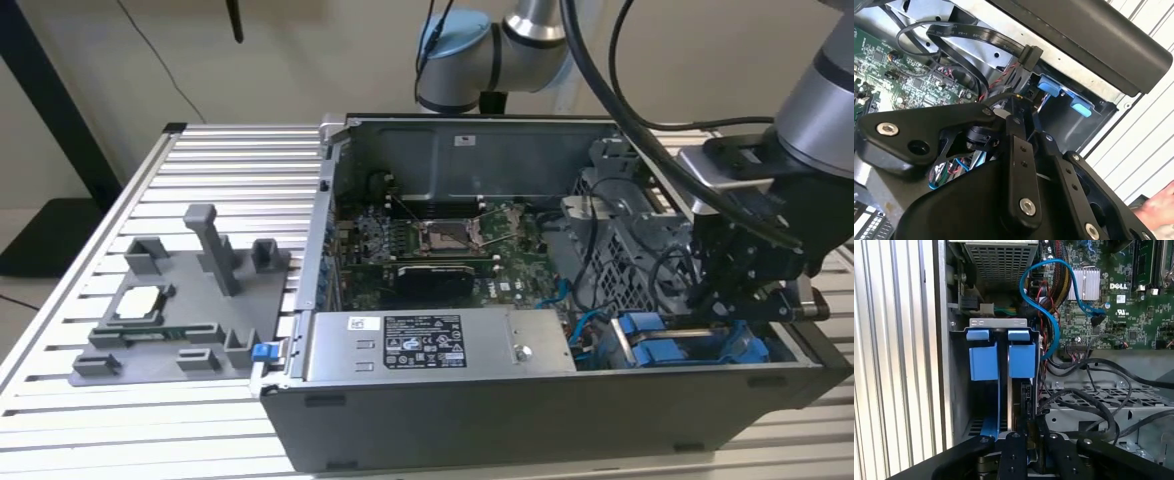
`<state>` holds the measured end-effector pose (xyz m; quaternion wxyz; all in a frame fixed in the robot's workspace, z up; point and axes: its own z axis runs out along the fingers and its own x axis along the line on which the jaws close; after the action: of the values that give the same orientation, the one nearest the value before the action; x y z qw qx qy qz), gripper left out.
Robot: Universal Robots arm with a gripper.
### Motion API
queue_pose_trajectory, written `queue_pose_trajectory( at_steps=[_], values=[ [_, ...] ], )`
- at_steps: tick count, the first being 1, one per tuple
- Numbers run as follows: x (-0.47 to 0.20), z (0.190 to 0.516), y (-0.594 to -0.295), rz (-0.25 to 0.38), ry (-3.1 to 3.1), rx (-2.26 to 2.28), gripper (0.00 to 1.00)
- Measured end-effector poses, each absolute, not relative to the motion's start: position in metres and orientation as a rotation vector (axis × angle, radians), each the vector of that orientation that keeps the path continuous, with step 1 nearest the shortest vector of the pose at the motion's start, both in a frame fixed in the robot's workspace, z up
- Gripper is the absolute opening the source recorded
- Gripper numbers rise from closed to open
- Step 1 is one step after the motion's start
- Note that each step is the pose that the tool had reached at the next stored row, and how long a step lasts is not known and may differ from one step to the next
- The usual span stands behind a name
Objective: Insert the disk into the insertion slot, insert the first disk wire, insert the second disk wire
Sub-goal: 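Insert the first disk wire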
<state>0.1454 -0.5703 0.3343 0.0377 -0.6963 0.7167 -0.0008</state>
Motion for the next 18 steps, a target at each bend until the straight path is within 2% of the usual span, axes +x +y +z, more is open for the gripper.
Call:
queue_pose_trajectory(
  at_steps=[2, 3, 15, 18],
  values=[
    [0.145, 0.334, -0.57, -0.002, 2.199, -2.137, 0.0],
    [0.145, 0.335, -0.57, -0.002, 2.199, -2.136, 1.0],
    [0.145, 0.379, -0.57, 0.004, 2.196, -2.133, 1.0],
    [0.146, 0.381, -0.57, 0.006, 2.197, -2.134, 1.0]
  ],
)
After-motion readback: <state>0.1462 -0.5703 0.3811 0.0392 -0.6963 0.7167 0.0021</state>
